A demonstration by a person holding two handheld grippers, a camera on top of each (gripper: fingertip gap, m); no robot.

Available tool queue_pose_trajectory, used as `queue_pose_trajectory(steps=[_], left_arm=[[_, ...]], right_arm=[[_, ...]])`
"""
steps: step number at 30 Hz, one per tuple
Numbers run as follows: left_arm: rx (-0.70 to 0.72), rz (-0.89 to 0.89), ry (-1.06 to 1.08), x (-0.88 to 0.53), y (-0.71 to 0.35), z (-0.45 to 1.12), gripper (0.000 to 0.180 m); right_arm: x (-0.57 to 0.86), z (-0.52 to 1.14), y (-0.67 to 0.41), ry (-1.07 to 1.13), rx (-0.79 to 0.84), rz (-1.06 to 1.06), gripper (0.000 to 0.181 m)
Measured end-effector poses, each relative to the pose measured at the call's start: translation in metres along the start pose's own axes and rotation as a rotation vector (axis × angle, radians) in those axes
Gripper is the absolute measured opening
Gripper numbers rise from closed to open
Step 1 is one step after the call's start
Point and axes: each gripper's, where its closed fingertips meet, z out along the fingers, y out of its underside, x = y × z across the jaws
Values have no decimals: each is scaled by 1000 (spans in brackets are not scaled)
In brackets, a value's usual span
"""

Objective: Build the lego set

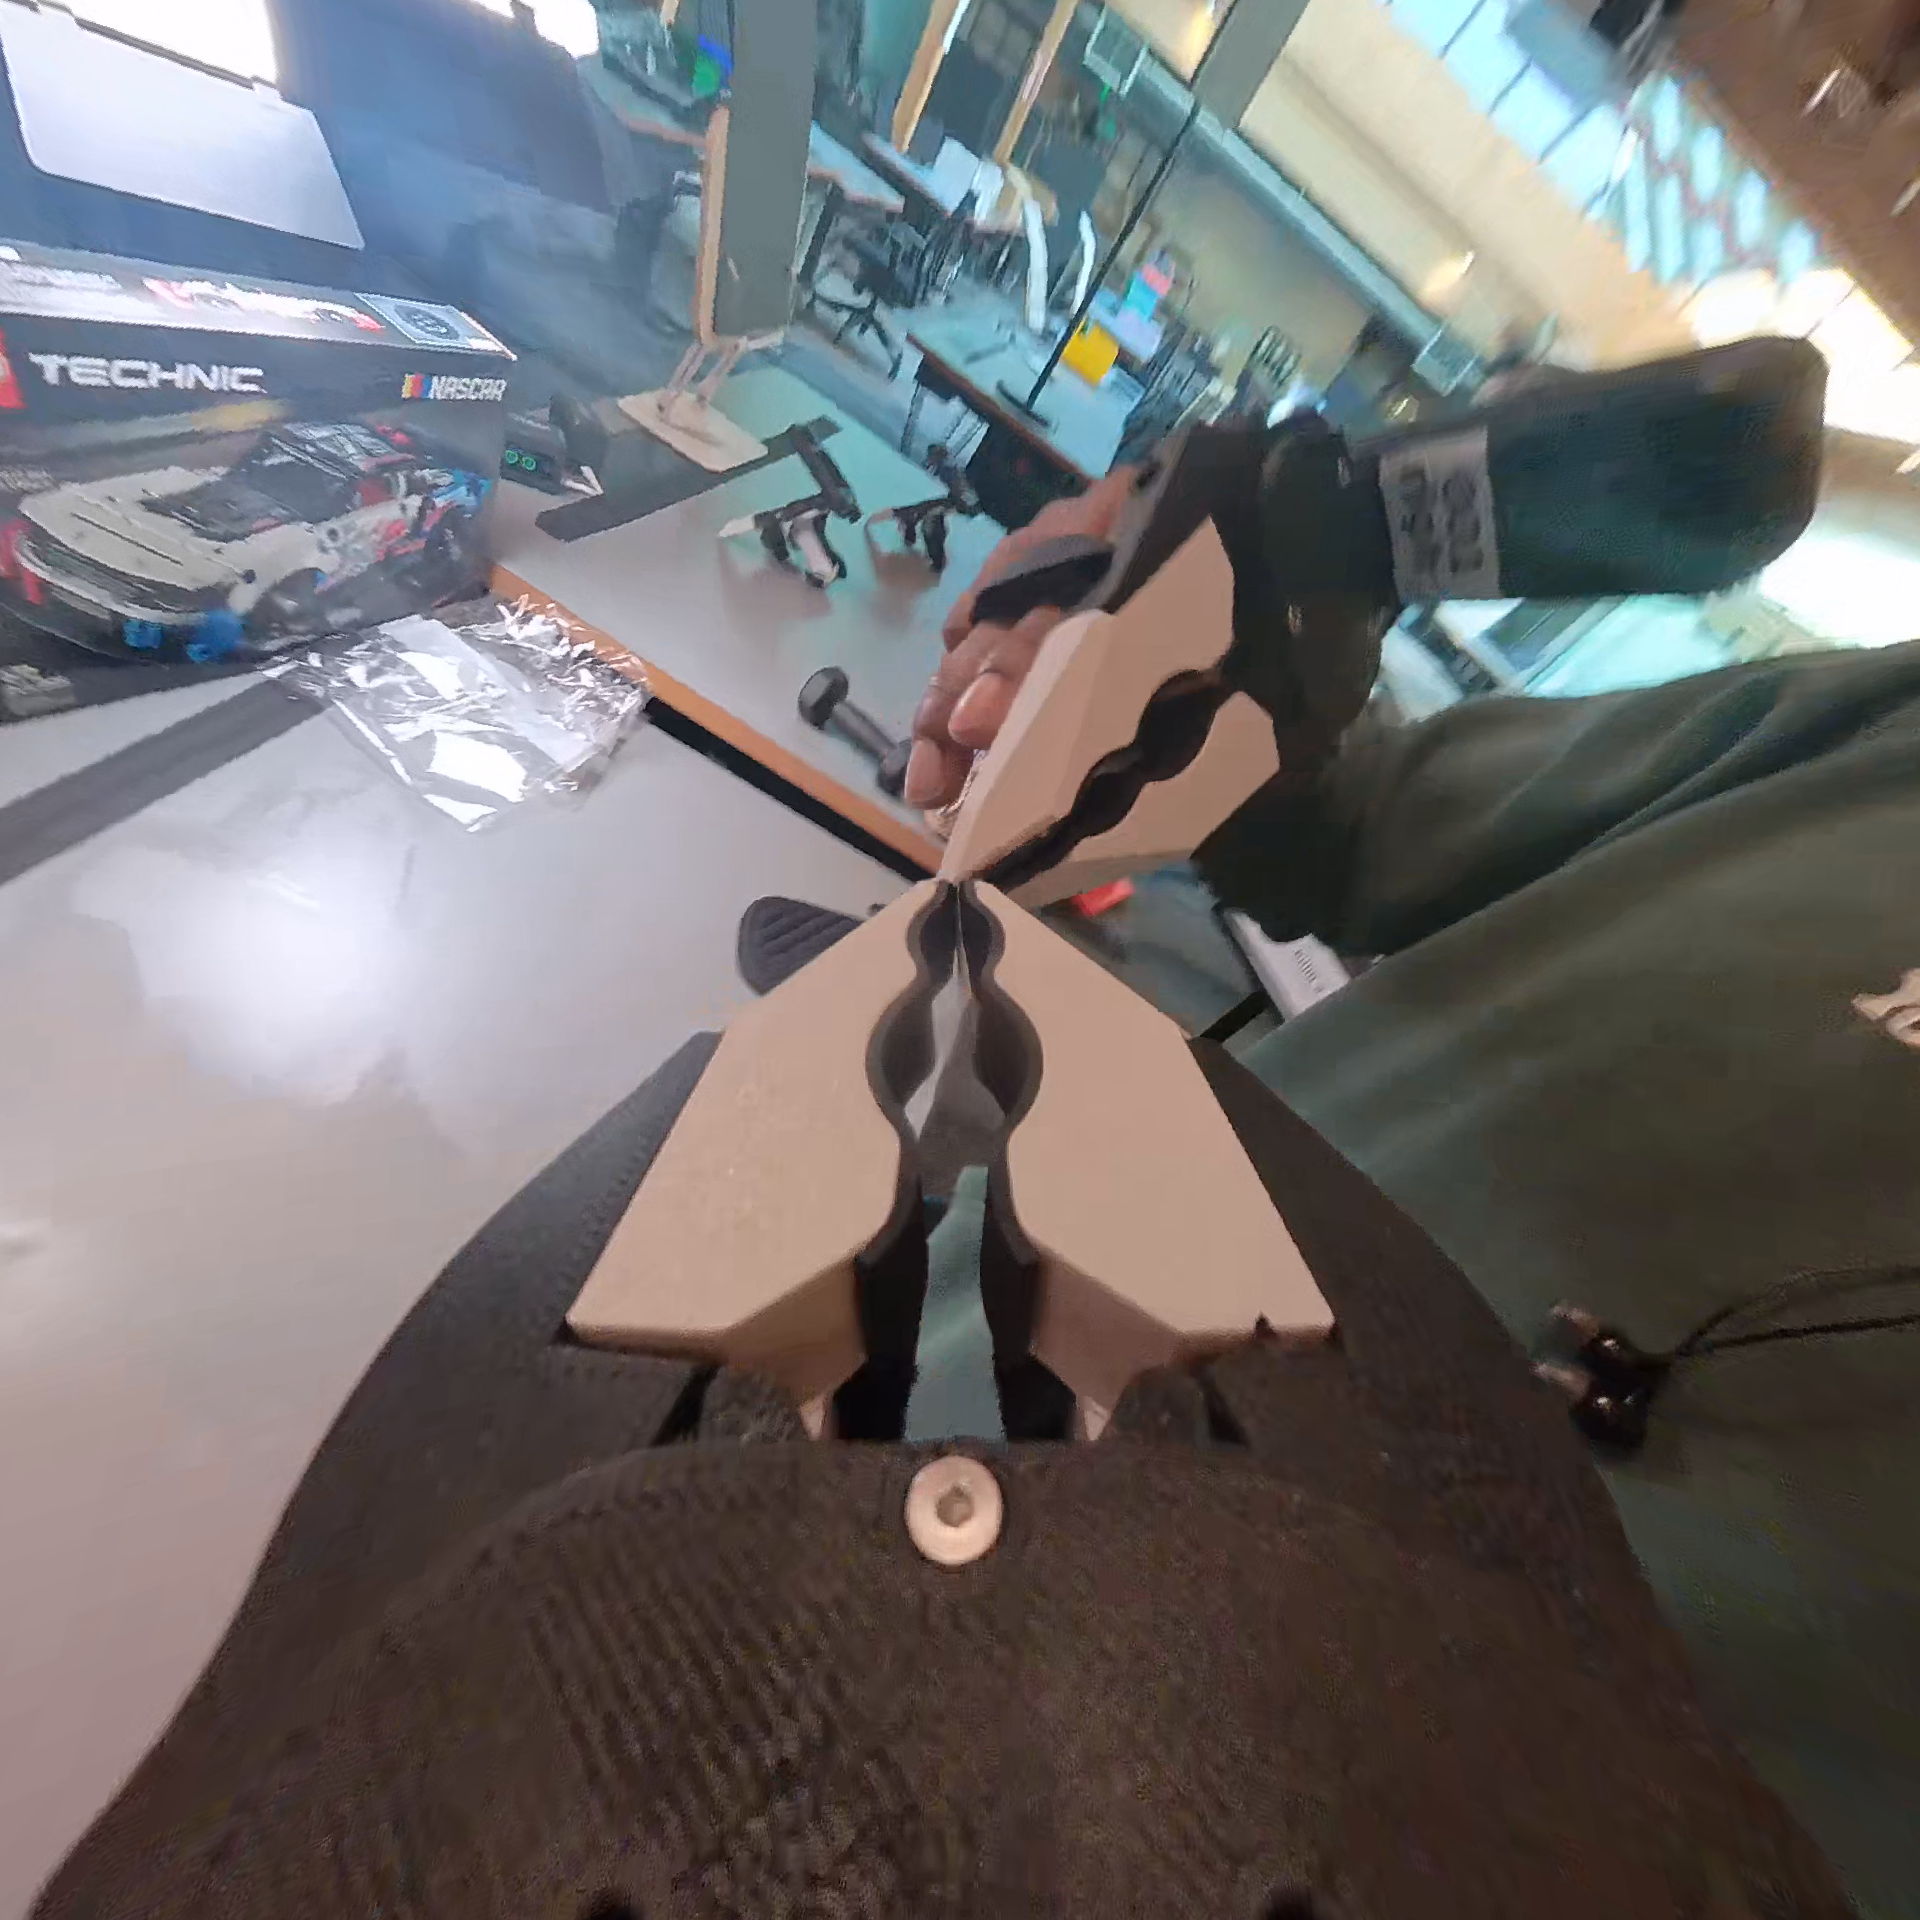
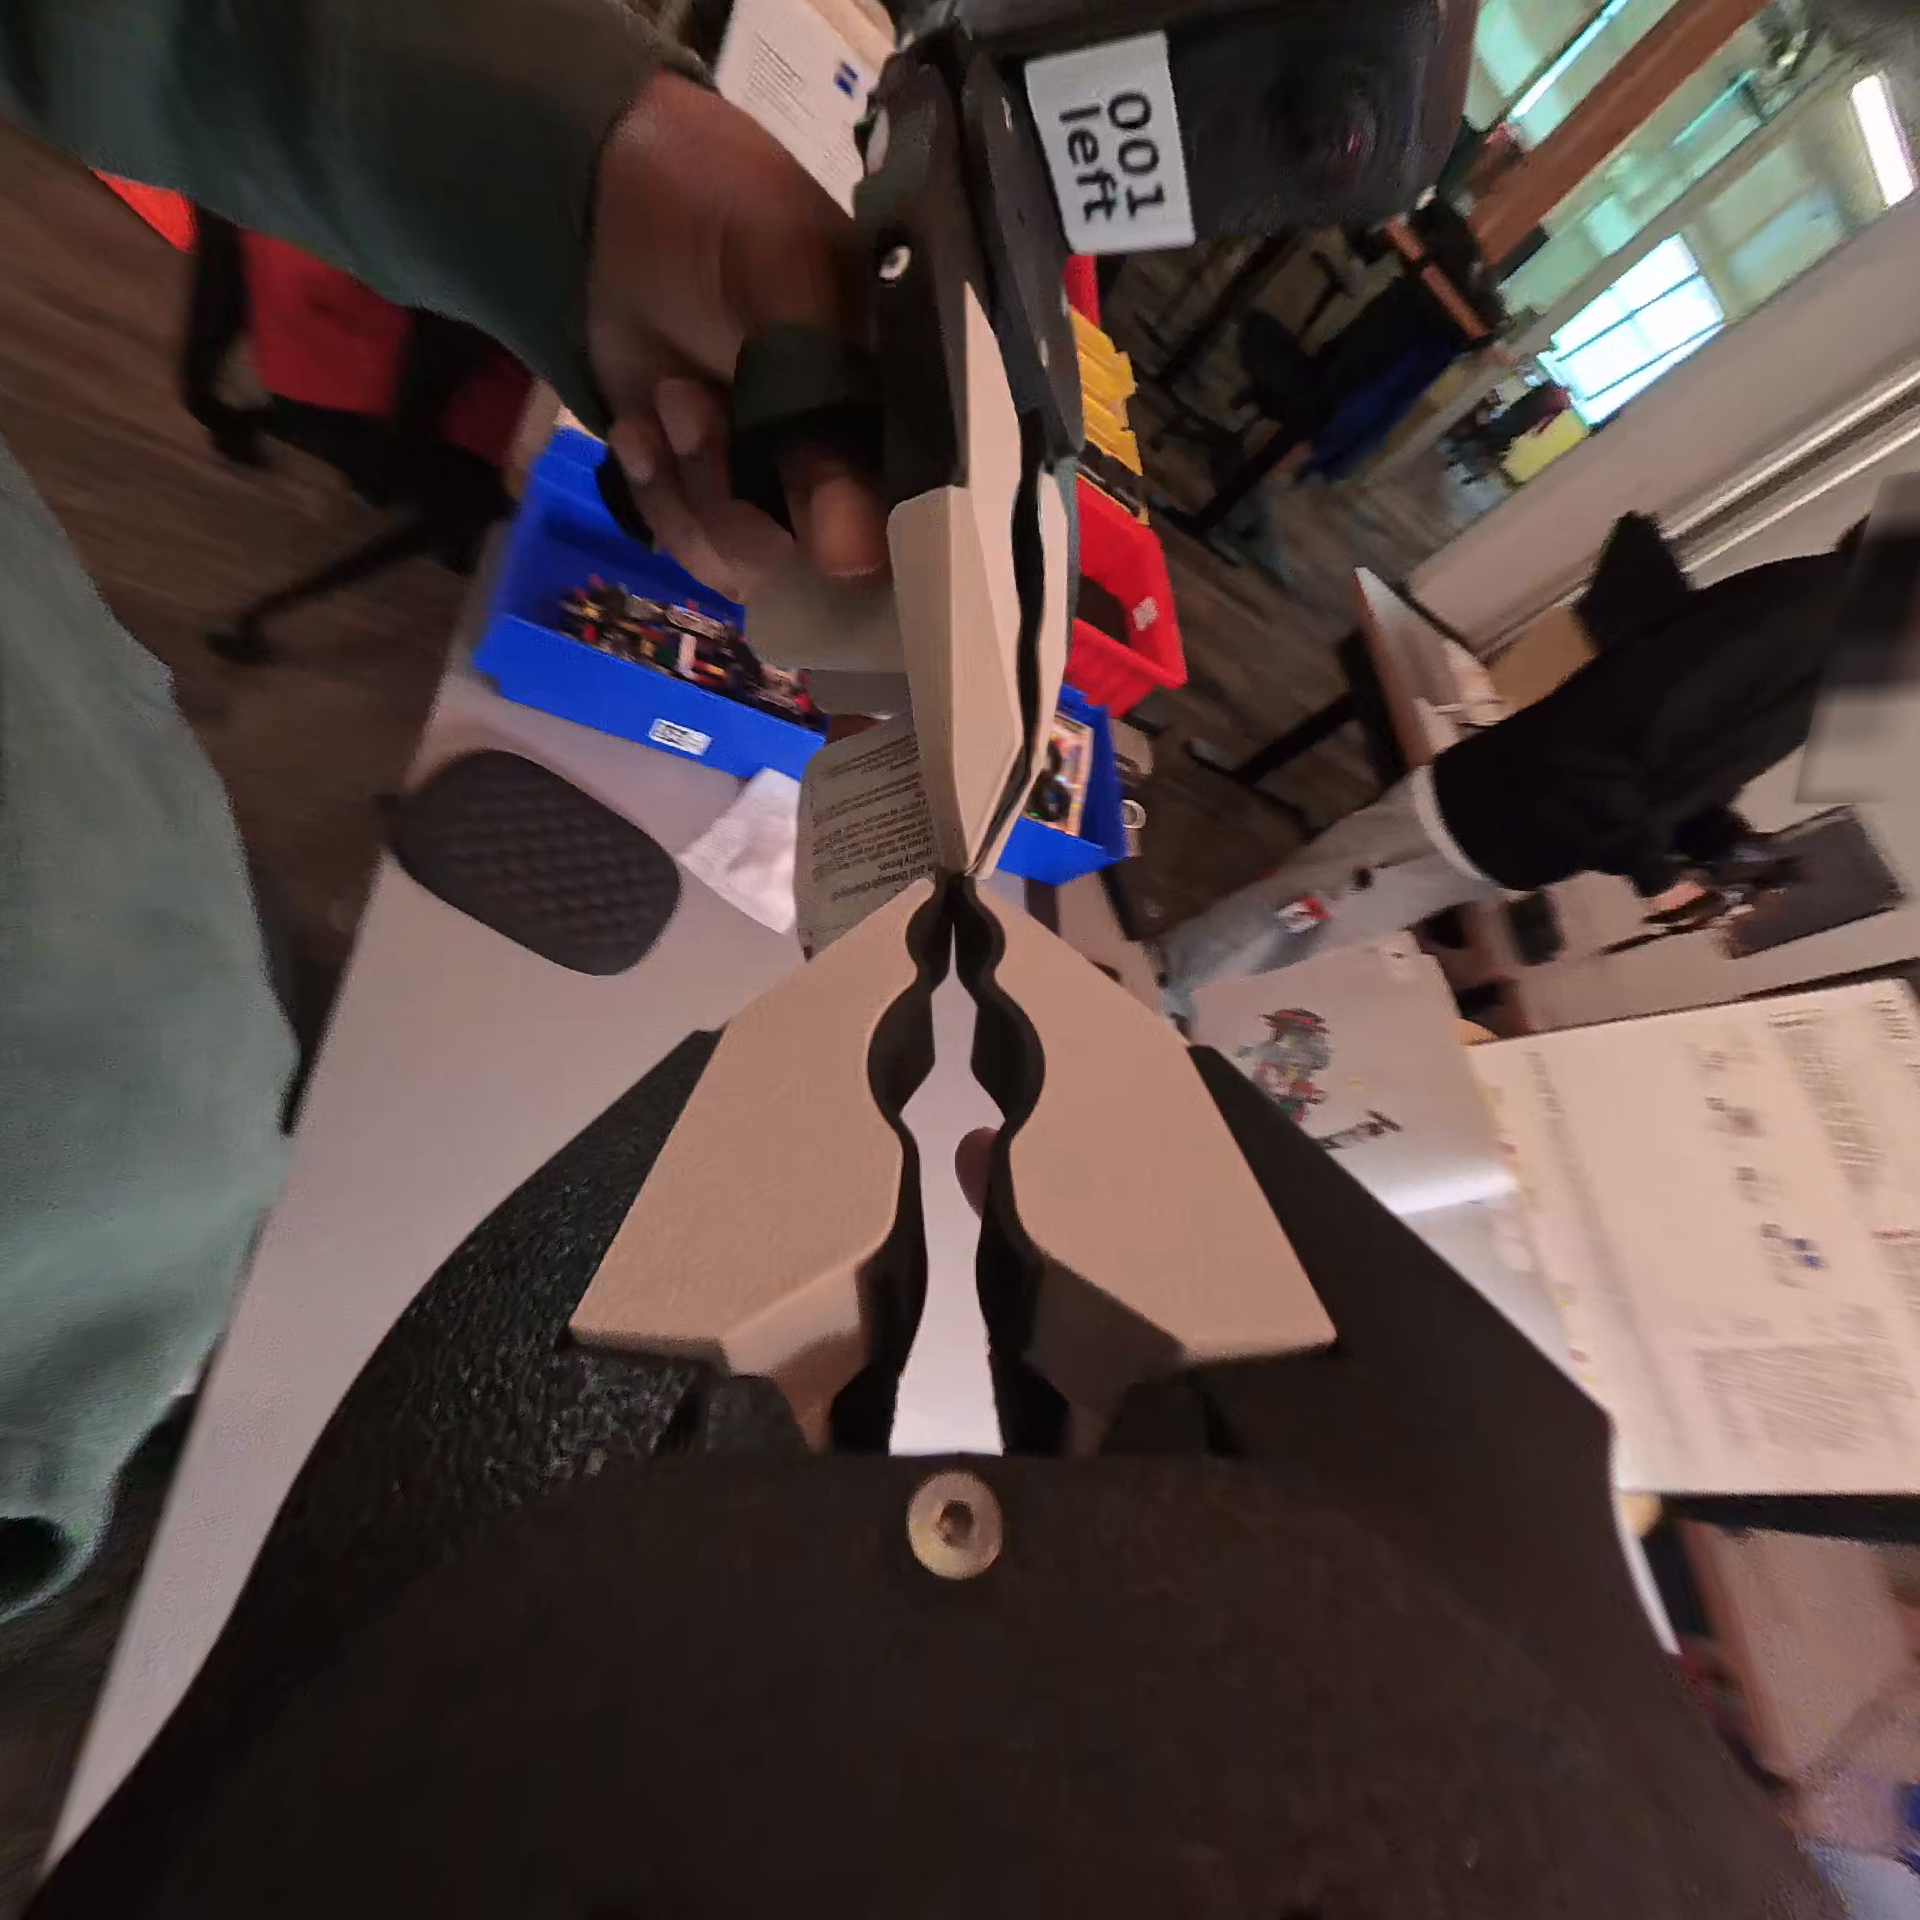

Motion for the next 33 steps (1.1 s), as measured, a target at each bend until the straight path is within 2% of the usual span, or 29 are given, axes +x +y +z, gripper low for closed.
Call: queue_pose_trajectory(steps=[4, 9, 26, 27, 28, 29, 30, 31, 33], left_arm=[[61, -101, 39, -11, -1, 2, 0], [109, -154, 63, -23, -3, 7, 0], [273, -403, 108, -67, 30, 15, 0], [341, -428, 21, -86, 28, 5, 0], [473, -470, -72, -115, 18, -22, 0], [533, -477, -62, -122, 9, -47, 0], [480, -363, -69, -106, 6, -54, 0], [382, -232, -80, -83, 8, -51, 0], [339, -154, -59, -51, 3, -55, 0]], right_arm=[[4, 4, 9, 117, -75, -167, 0], [9, 7, 19, 180, -146, -267, 0], [-13, 31, 57, 100, -255, -413, 0], [-33, 32, 51, -6, -188, -409, 0], [-60, 31, 24, -86, -39, -314, 0], [-70, 32, 23, -83, -69, -341, 0], [-54, 31, 31, 13, -113, -391, 0], [-32, 26, 41, 57, -121, -268, 0], [9, 12, 59, 83, -124, -14, 0]])
